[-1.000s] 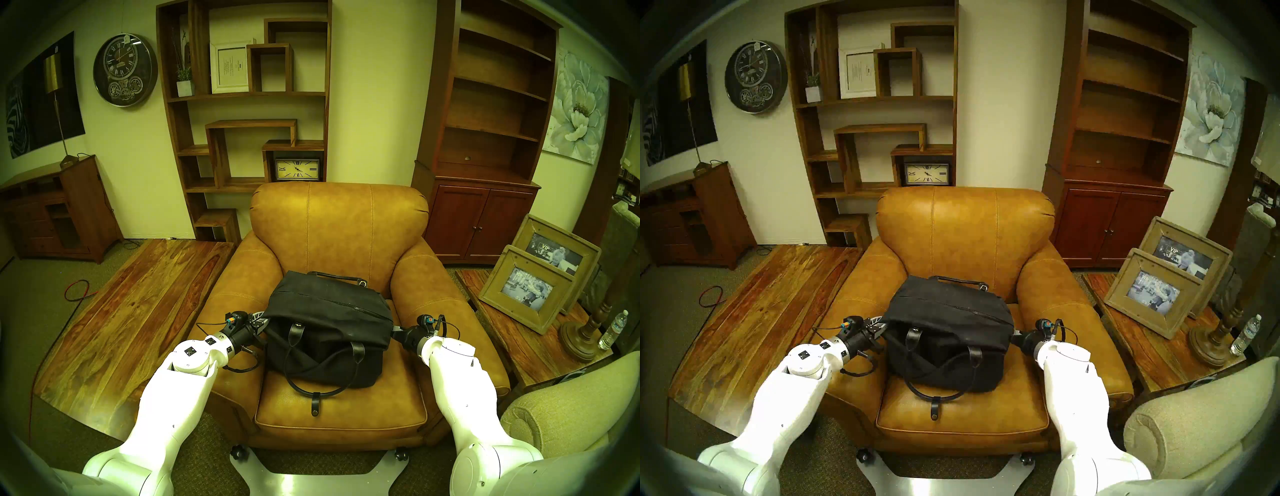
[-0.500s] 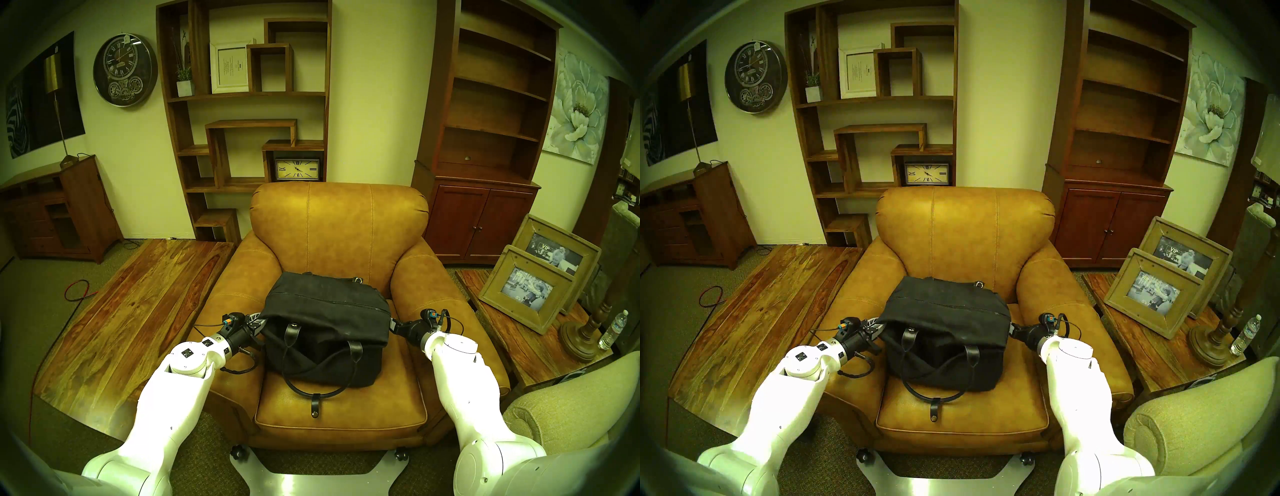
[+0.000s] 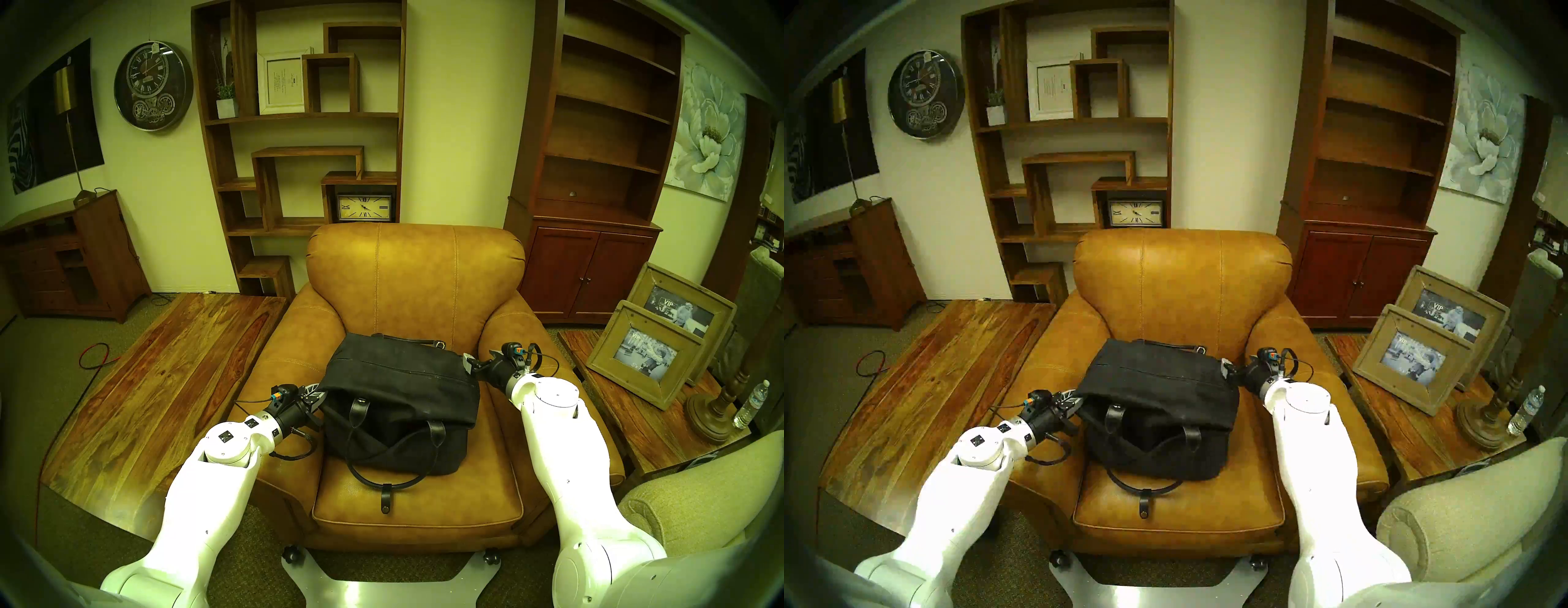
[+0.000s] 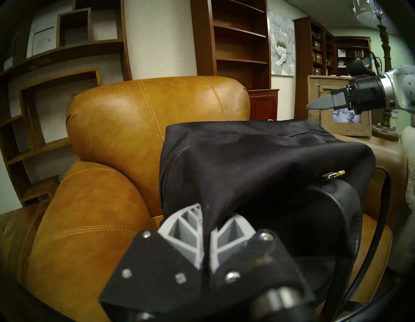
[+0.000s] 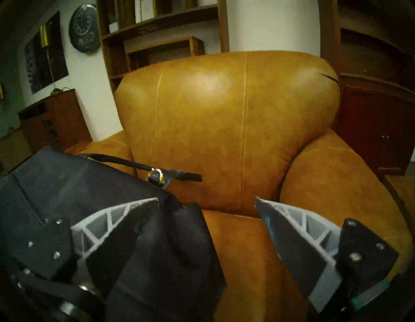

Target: Close a bag with a zipper

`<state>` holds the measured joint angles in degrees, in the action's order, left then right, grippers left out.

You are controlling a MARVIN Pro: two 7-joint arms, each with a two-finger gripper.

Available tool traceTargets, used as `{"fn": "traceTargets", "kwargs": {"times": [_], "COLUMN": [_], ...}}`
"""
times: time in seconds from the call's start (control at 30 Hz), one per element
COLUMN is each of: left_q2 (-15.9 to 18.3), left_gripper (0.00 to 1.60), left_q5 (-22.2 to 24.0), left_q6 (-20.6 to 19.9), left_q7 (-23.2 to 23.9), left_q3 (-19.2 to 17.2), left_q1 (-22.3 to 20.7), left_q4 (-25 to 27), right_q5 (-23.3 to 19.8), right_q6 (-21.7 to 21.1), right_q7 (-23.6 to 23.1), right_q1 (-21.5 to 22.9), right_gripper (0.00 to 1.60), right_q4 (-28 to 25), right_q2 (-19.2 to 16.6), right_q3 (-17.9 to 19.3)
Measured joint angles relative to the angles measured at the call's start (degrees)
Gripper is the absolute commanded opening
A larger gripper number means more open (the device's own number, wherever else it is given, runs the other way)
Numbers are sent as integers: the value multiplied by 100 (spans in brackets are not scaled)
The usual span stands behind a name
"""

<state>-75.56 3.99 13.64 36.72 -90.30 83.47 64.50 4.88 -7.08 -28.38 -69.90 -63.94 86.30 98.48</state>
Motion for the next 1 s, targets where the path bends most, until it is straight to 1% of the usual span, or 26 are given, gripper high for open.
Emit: {"fn": "traceTargets", "kwargs": {"times": [0.03, 0.1, 0.13, 0.23, 0.27, 0.47, 0.6, 0.77, 1.0], "left_q2": [2, 9, 17, 53, 65, 156, 182, 137, -25], "left_gripper": [54, 54, 75, 75, 160, 160, 160, 160, 160], "left_q5": [7, 24, 42, 111, 138, 394, 604, 813, 1034], "left_q6": [7, 26, 49, 138, 170, 396, 517, 611, 700], "left_q7": [17, 58, 88, 171, 193, 364, 506, 668, 857], "left_q3": [-10, -38, -68, -175, -213, -515, -674, -741, -727], "left_q1": [14, 45, 65, 109, 121, 265, 453, 700, 1036], "left_q4": [26, 83, 134, 311, 368, 831, 1167, 1532, 2048], "right_q5": [22, 66, 93, 156, 173, 297, 408, 513, 645], "right_q6": [16, 43, 56, 82, 87, 122, 192, 300, 438], "right_q7": [-14, -40, -57, -88, -95, -136, -172, -239, -328], "right_q1": [3, 3, 0, -39, -56, -252, -417, -643, -1157], "right_gripper": [160, 160, 160, 160, 160, 160, 160, 160, 160], "right_q4": [-63, -195, -280, -499, -562, -962, -1241, -1550, -2022], "right_q2": [17, 54, 79, 141, 158, 263, 326, 415, 474], "right_q3": [-38, -120, -171, -280, -308, -488, -648, -881, -1131]}}
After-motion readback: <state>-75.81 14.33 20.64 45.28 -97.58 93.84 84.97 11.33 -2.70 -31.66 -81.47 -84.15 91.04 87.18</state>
